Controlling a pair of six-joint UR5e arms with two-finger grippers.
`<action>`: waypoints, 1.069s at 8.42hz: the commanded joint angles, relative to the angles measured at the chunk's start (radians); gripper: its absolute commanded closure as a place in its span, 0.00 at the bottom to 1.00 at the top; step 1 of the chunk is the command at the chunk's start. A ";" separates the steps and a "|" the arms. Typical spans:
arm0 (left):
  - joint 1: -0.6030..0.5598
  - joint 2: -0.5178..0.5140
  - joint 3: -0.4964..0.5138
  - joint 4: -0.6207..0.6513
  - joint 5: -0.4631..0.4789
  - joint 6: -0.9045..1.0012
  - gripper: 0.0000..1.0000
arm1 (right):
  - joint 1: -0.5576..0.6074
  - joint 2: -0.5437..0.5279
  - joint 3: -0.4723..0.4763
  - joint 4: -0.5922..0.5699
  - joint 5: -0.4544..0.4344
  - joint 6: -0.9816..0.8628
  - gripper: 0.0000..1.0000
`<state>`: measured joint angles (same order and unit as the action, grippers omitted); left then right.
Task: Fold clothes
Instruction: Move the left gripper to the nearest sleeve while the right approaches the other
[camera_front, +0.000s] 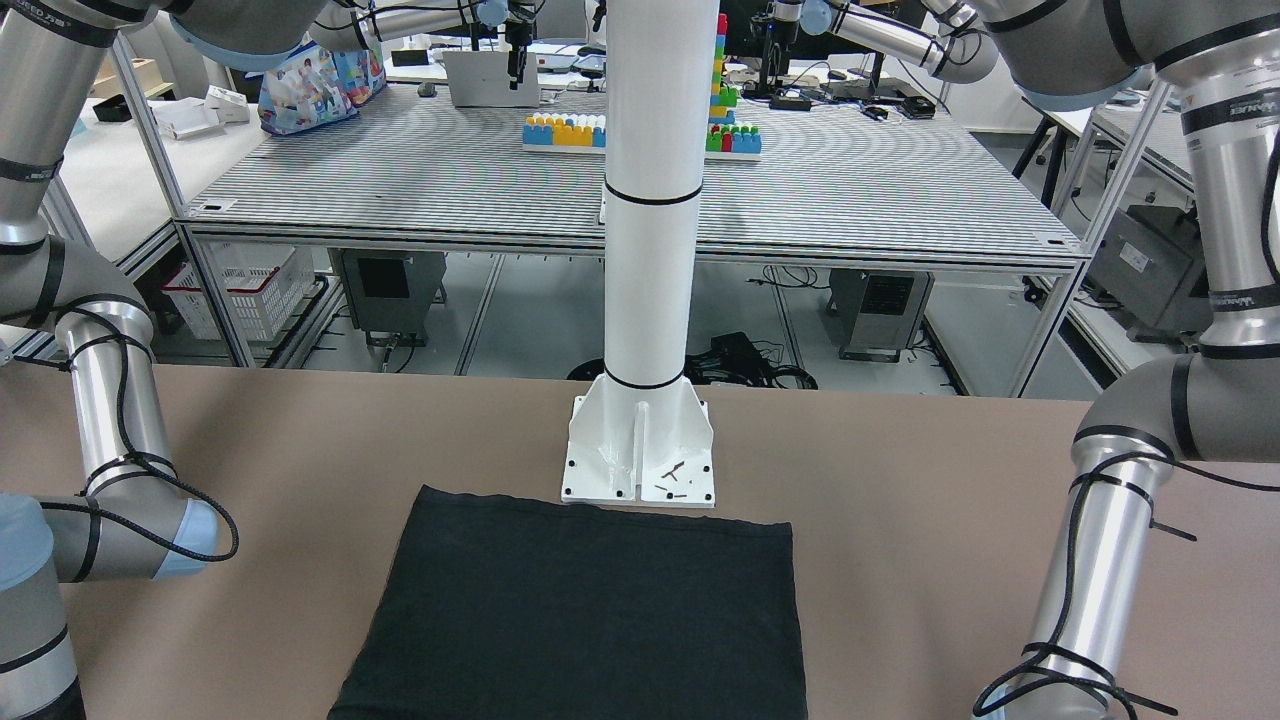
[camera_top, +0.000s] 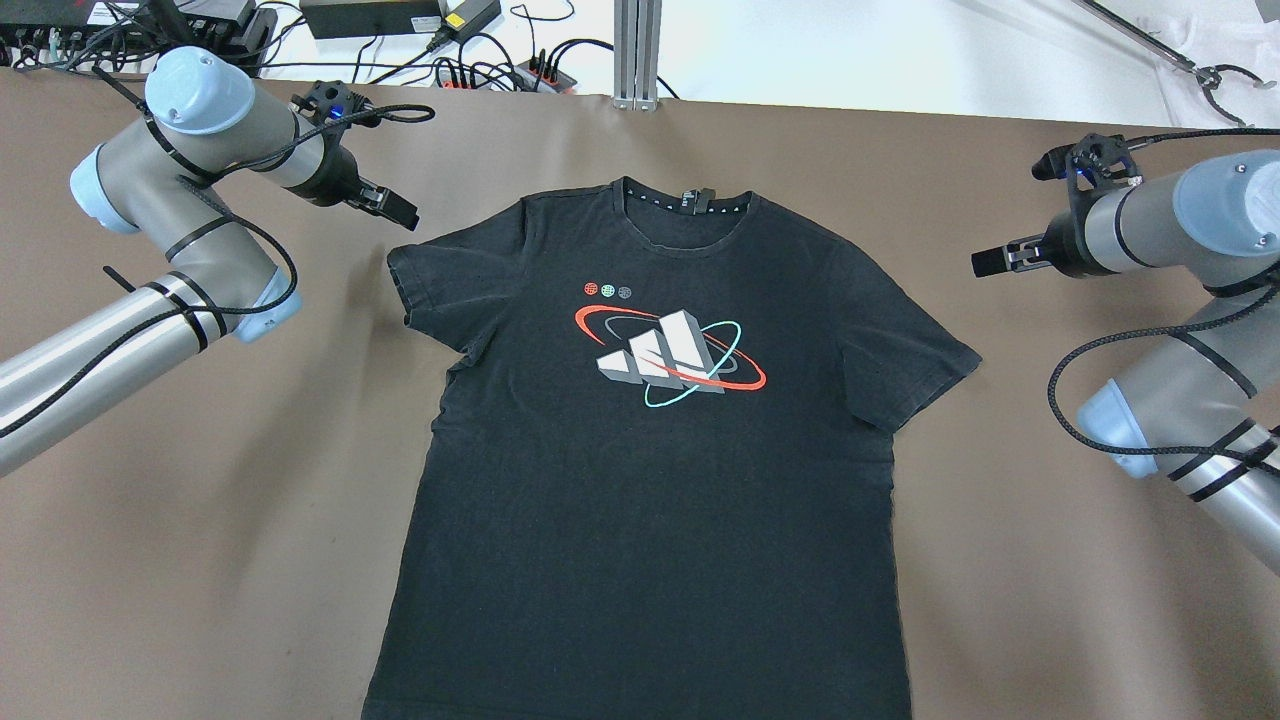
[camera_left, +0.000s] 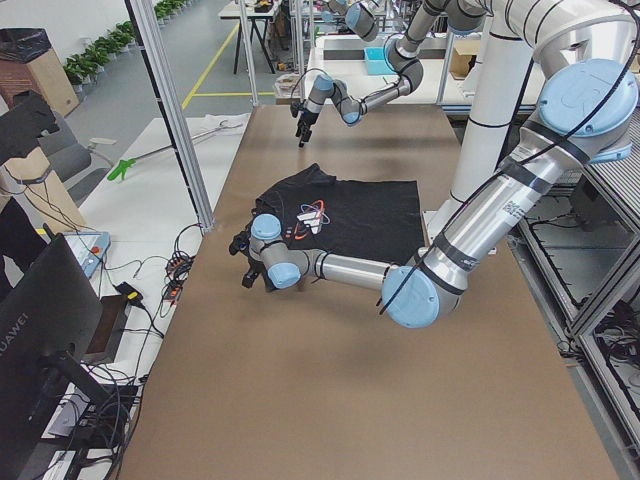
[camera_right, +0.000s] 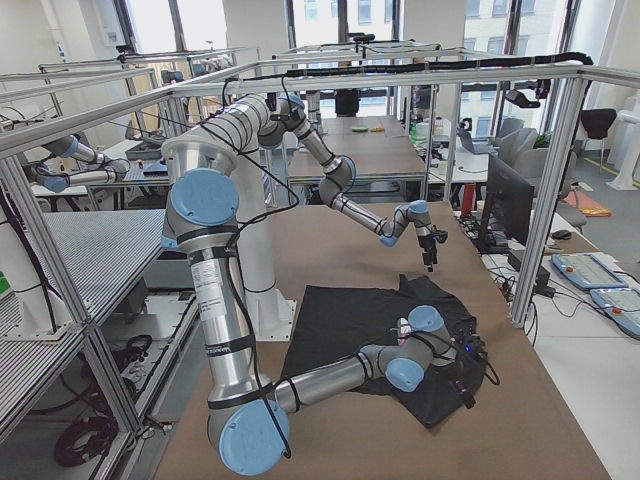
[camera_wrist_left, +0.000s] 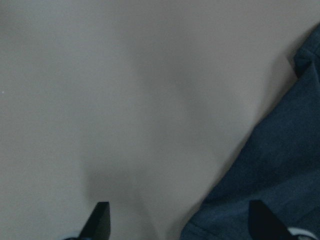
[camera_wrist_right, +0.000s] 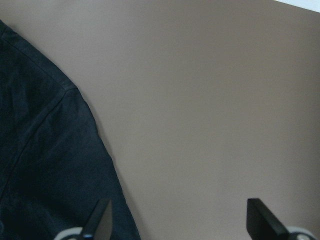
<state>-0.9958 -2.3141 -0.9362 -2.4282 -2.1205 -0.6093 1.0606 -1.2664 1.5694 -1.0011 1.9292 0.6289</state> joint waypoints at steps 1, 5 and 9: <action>0.025 0.004 0.030 -0.029 0.002 -0.003 0.09 | -0.004 0.001 -0.012 0.001 -0.001 0.000 0.05; 0.060 0.021 0.025 -0.045 0.008 -0.003 0.34 | -0.004 0.001 -0.014 0.001 -0.009 -0.001 0.05; 0.060 0.058 -0.018 -0.048 0.007 -0.007 0.73 | -0.004 0.001 -0.014 0.001 -0.009 -0.001 0.05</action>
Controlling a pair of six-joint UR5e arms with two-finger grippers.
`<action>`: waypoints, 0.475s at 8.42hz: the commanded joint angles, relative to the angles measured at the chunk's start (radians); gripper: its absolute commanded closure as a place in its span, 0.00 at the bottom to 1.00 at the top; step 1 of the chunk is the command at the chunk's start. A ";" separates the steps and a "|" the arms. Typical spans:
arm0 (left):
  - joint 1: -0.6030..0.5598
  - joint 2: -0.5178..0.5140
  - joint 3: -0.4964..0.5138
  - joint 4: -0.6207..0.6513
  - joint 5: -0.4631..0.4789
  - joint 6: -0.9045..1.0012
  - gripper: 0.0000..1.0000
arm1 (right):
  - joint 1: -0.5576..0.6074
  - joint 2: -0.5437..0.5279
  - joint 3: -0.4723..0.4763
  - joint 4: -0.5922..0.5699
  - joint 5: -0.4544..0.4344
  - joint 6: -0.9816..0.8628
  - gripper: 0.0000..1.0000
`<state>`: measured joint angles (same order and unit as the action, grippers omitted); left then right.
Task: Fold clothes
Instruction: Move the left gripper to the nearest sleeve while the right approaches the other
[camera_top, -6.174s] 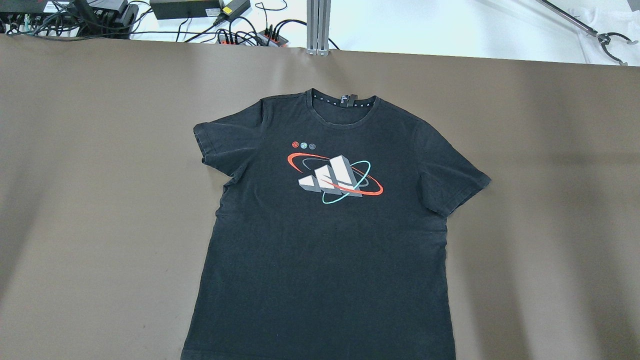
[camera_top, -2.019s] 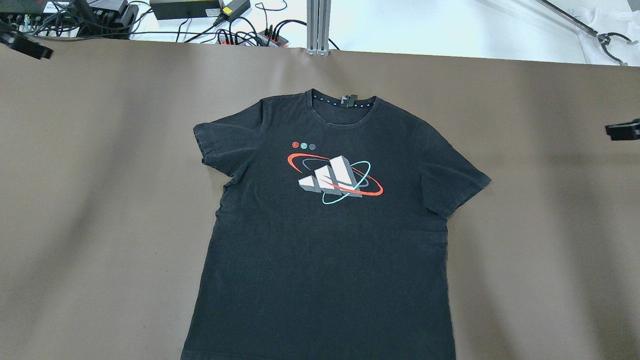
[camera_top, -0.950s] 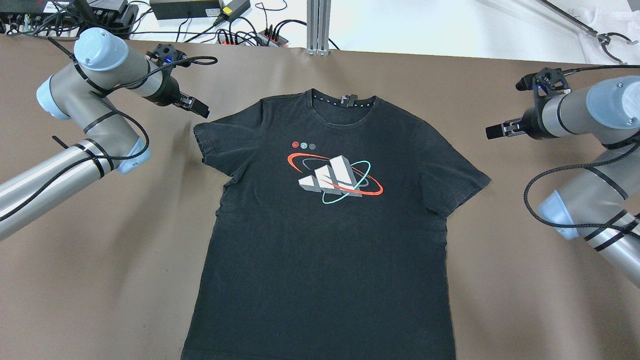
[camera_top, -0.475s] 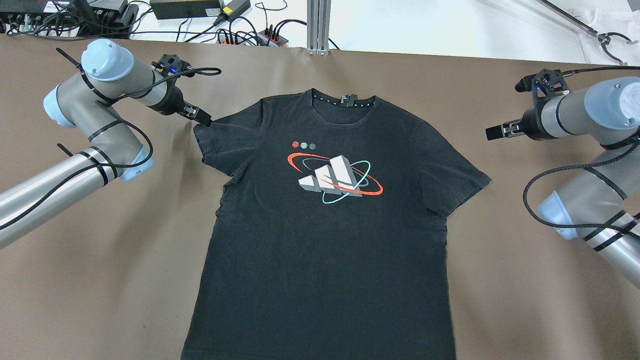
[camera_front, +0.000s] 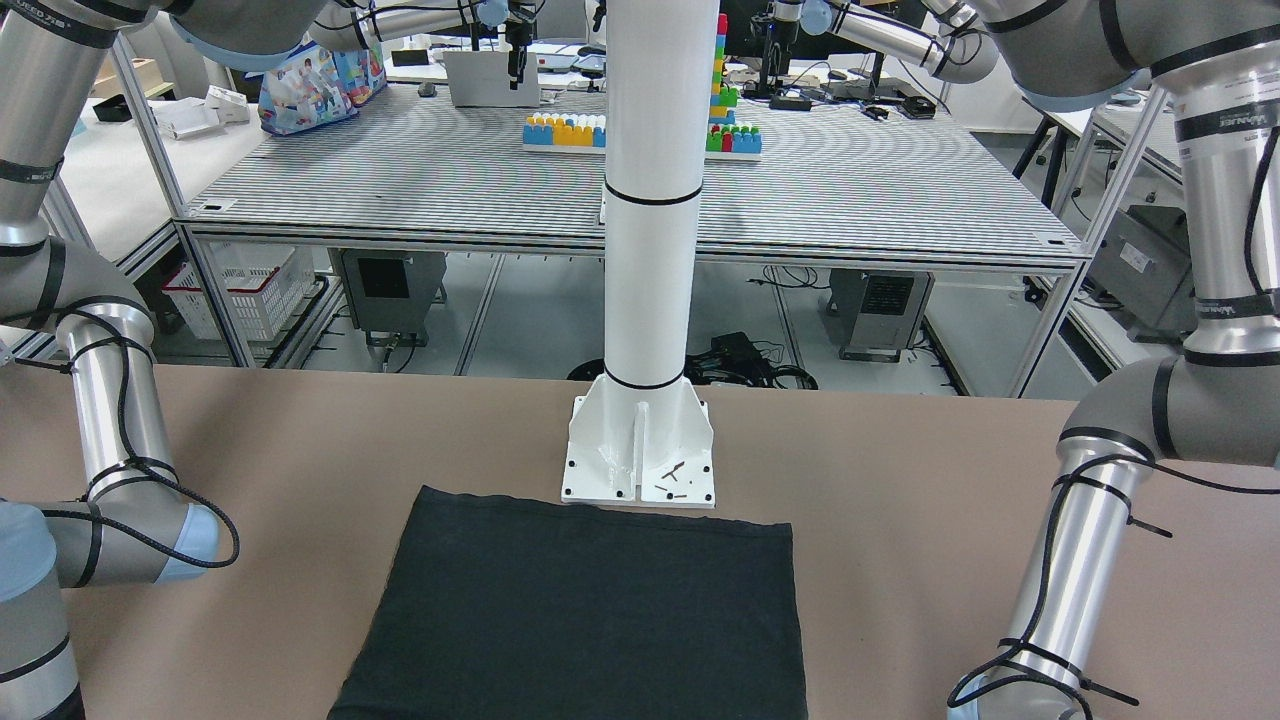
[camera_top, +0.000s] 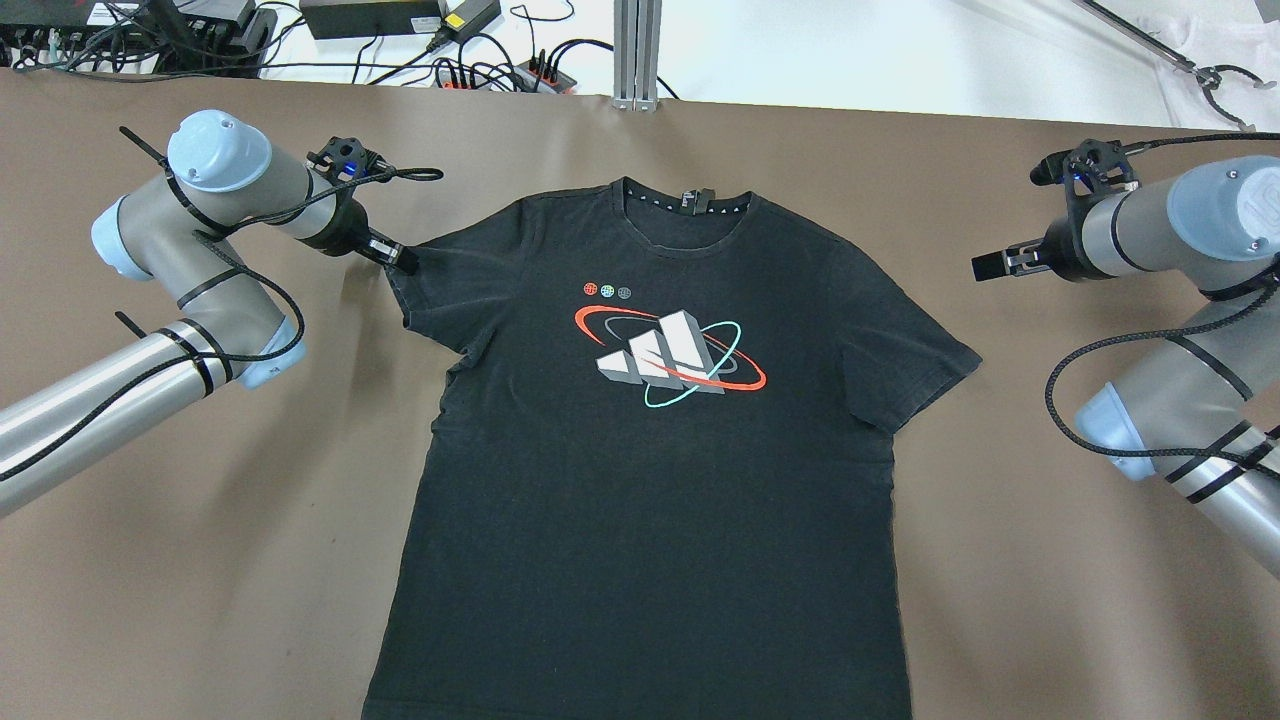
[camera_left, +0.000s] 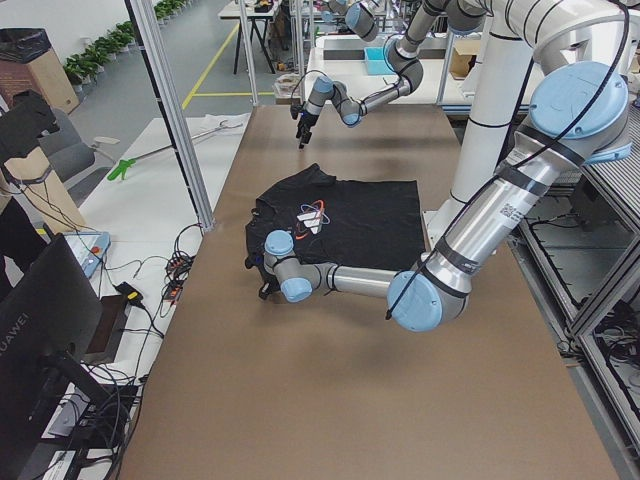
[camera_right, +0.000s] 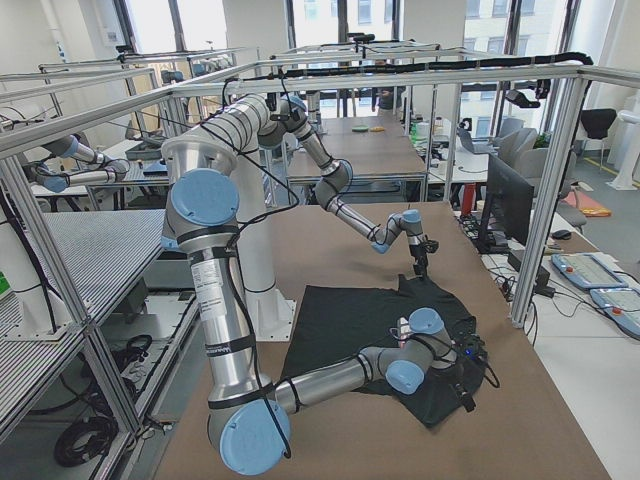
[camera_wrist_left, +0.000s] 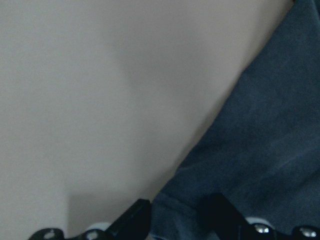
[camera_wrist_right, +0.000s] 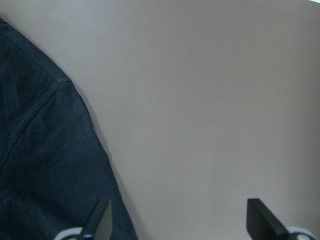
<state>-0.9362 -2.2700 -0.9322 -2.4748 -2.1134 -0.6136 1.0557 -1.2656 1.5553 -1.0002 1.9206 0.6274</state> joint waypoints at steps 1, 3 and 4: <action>0.000 0.010 -0.025 -0.001 0.000 -0.005 0.78 | 0.001 0.000 0.000 0.000 0.000 0.000 0.05; -0.007 0.009 -0.037 -0.001 0.000 -0.035 1.00 | 0.001 0.000 0.002 0.002 0.000 0.000 0.05; -0.013 0.009 -0.057 -0.001 0.000 -0.049 1.00 | 0.000 0.000 0.002 0.002 0.000 0.000 0.05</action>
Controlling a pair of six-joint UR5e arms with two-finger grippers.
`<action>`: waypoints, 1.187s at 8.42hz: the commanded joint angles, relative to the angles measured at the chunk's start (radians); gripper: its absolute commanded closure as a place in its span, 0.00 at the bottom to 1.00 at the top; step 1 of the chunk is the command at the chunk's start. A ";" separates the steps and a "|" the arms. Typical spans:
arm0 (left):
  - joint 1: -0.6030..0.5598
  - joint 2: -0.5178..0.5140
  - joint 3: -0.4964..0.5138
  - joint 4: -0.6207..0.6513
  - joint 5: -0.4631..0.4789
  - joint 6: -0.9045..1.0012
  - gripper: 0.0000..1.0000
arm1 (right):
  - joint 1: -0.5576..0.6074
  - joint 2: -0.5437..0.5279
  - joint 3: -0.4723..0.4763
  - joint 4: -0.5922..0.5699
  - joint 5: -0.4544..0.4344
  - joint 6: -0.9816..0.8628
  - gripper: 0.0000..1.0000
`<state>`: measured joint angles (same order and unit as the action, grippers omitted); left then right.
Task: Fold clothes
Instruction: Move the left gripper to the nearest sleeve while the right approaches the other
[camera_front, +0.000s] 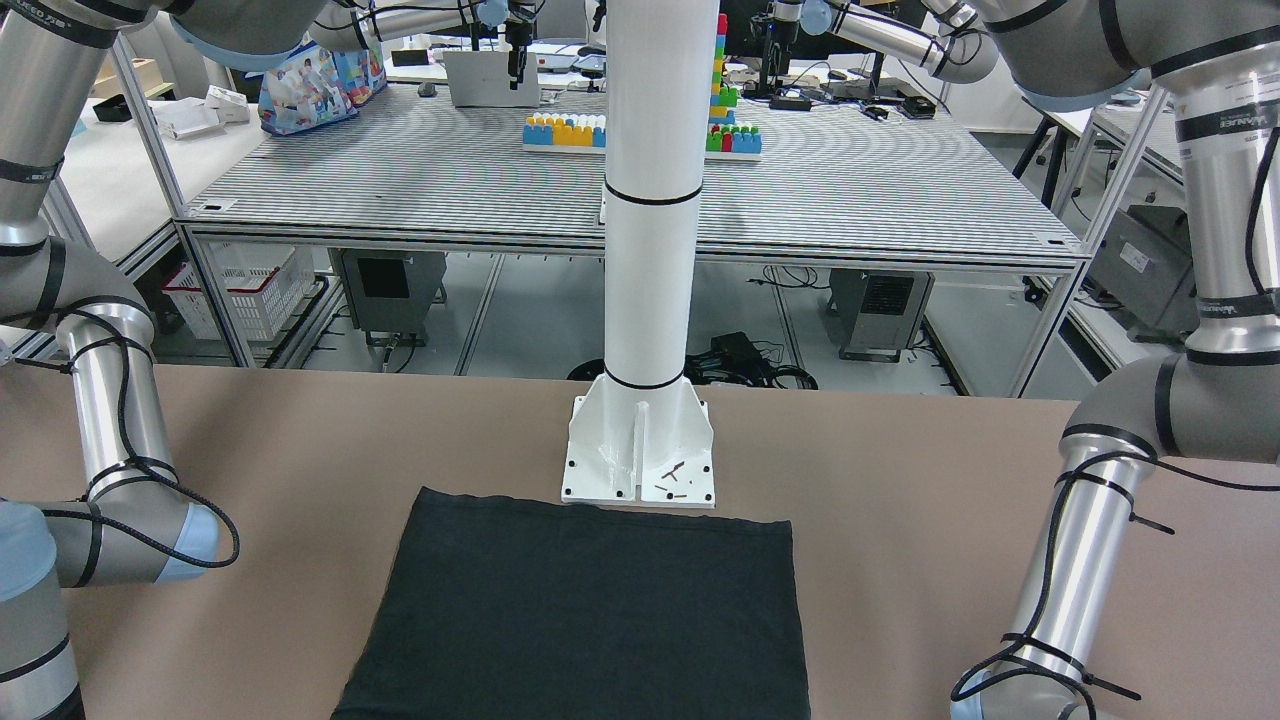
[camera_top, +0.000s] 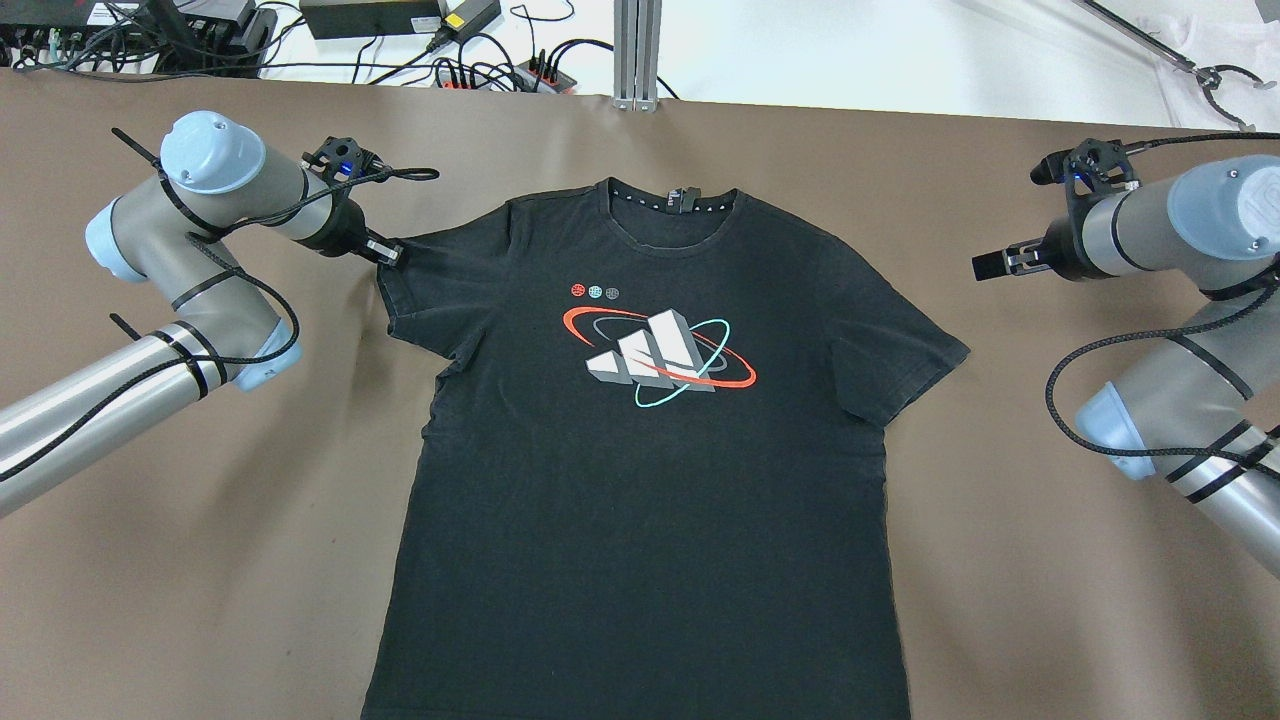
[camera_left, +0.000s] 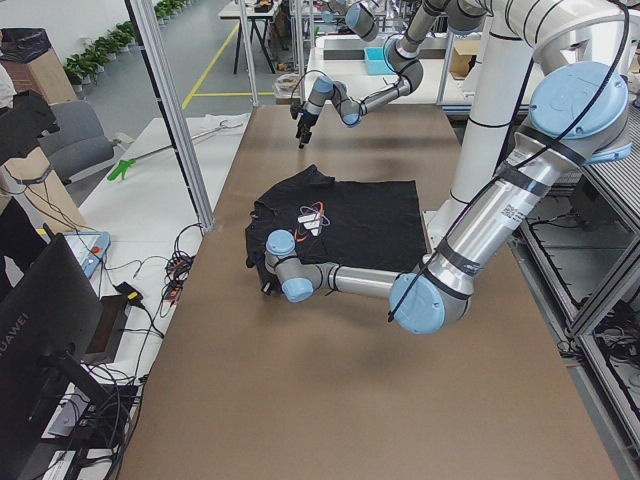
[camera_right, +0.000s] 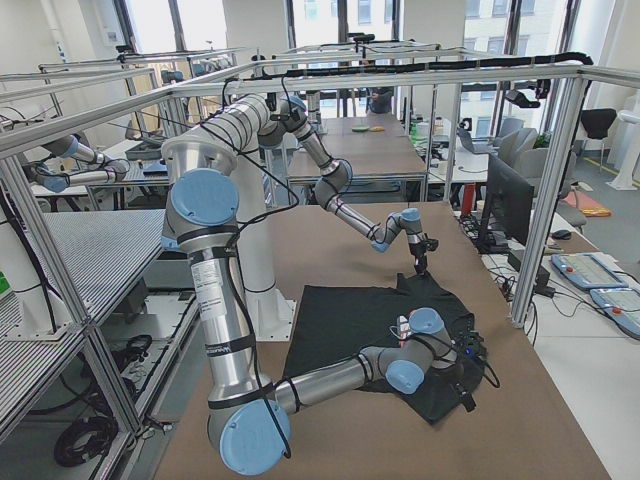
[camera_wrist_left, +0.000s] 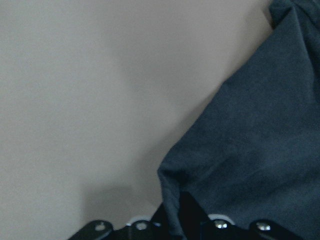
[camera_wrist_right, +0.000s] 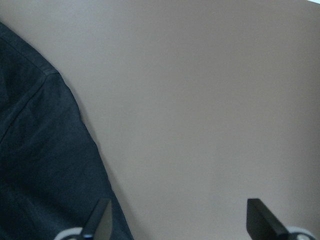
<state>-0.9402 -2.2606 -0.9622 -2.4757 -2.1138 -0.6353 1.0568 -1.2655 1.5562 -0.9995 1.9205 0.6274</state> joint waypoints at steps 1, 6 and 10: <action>-0.018 0.004 -0.050 -0.002 0.002 -0.029 1.00 | 0.000 0.000 0.002 0.004 0.000 0.001 0.05; 0.024 0.064 -0.268 0.006 0.113 -0.275 1.00 | 0.000 -0.002 0.002 0.013 0.000 0.005 0.05; 0.256 -0.044 -0.305 0.133 0.461 -0.475 1.00 | -0.001 -0.002 0.005 0.013 0.002 0.025 0.05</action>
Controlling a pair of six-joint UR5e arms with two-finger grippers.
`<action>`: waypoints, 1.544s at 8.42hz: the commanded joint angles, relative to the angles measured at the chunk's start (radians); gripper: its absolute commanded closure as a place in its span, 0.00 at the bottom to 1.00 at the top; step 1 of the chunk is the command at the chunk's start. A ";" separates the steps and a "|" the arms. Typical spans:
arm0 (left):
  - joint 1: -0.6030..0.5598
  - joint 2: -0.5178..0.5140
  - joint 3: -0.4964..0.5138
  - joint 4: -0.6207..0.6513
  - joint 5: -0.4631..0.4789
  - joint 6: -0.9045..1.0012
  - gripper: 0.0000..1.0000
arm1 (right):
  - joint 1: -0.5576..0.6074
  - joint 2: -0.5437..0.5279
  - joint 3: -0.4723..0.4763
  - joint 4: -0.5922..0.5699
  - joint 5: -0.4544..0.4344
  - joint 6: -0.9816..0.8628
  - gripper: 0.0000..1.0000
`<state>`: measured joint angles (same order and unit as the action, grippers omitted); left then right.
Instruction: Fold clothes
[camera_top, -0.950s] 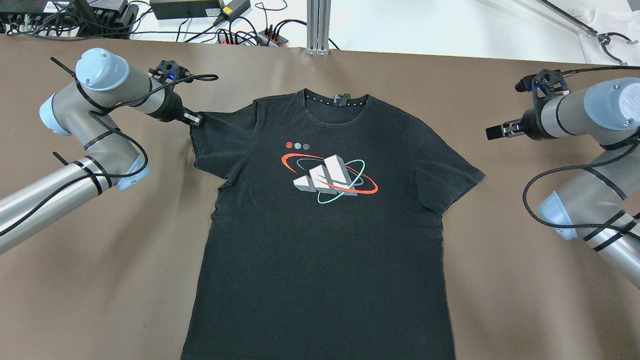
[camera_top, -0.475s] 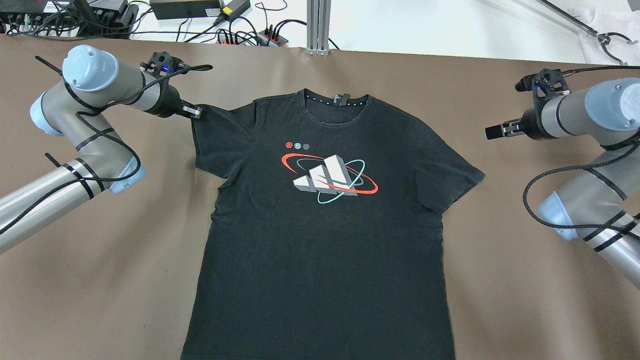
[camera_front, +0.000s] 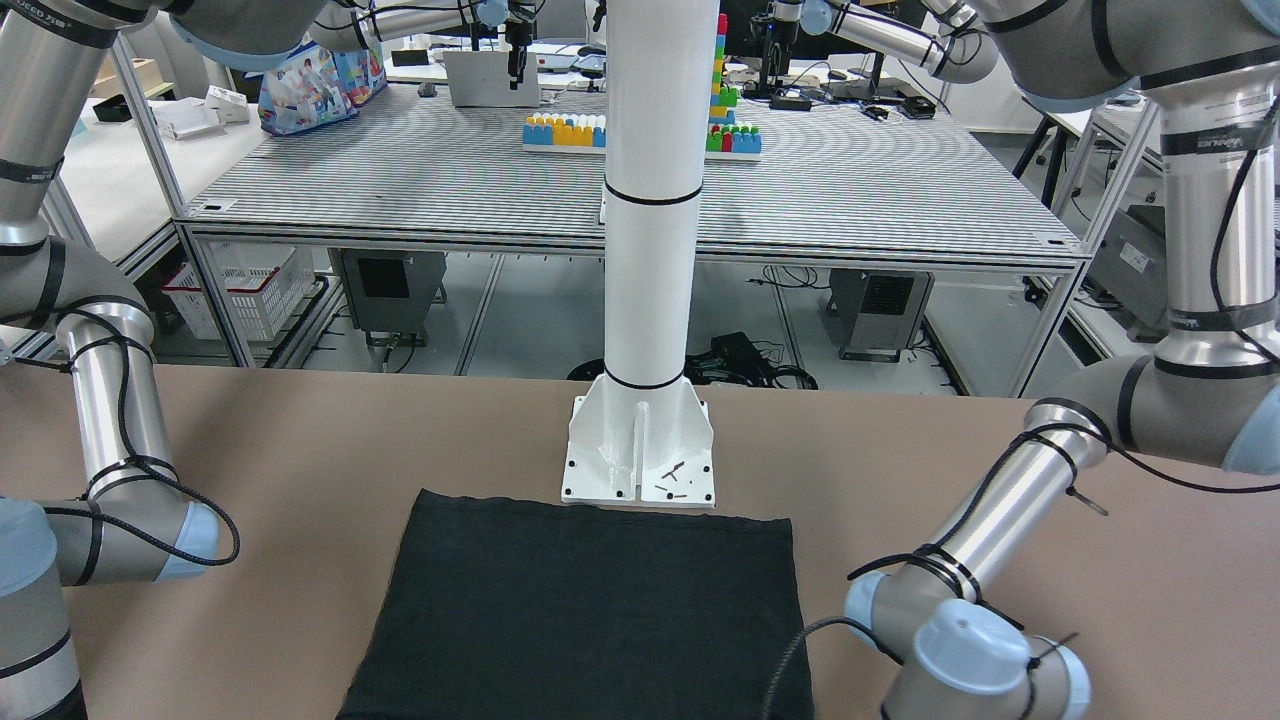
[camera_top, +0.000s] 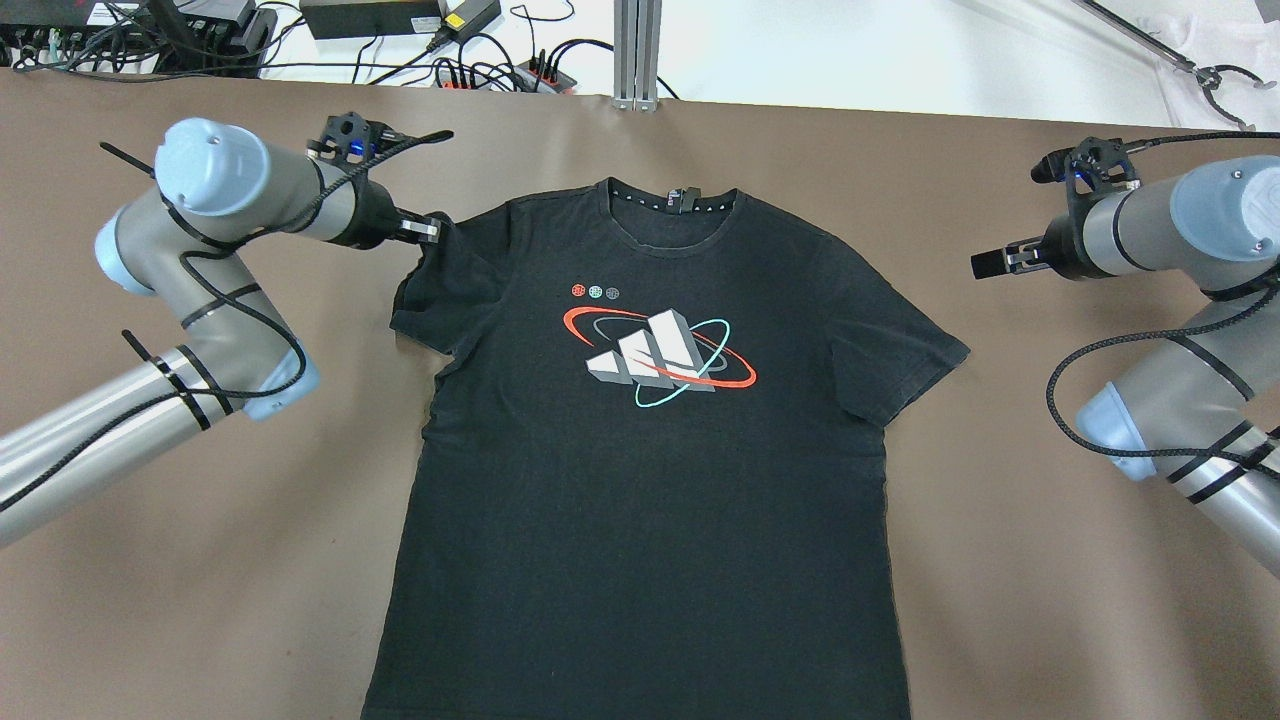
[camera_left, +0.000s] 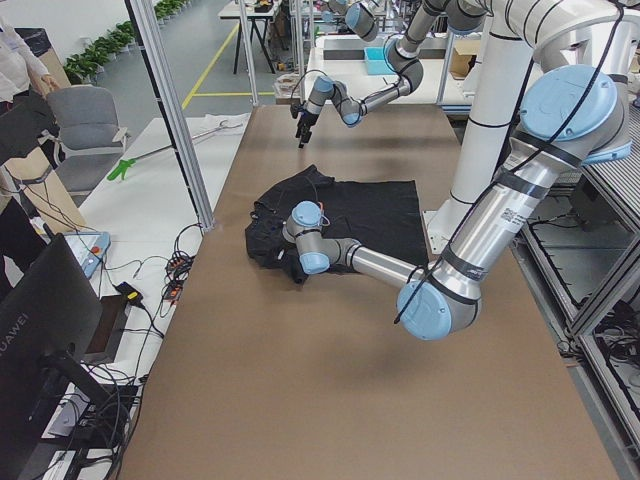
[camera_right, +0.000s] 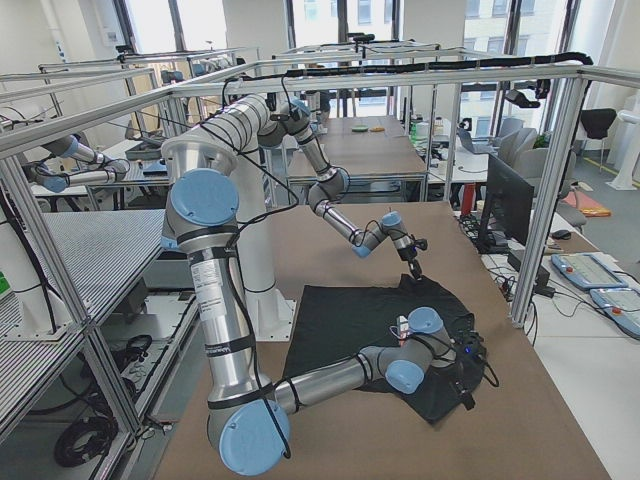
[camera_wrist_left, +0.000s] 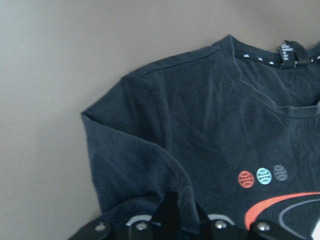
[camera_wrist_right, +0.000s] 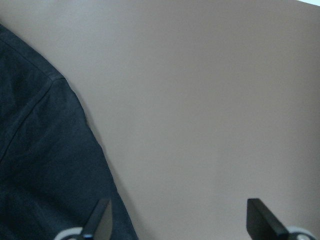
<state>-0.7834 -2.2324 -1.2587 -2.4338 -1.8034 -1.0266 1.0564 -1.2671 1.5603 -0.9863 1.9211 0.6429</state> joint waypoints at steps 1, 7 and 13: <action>0.133 -0.146 -0.007 0.201 0.198 -0.119 1.00 | -0.001 0.000 -0.002 0.000 0.001 0.011 0.05; 0.202 -0.188 0.052 0.251 0.323 -0.134 0.00 | -0.009 0.000 -0.005 0.000 -0.001 0.009 0.05; 0.118 -0.204 -0.004 0.248 0.142 -0.145 0.00 | -0.124 0.112 -0.046 0.073 -0.085 0.486 0.08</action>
<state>-0.6646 -2.4364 -1.2617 -2.1861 -1.6575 -1.1732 0.9675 -1.1445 1.5100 -0.9830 1.8912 0.9111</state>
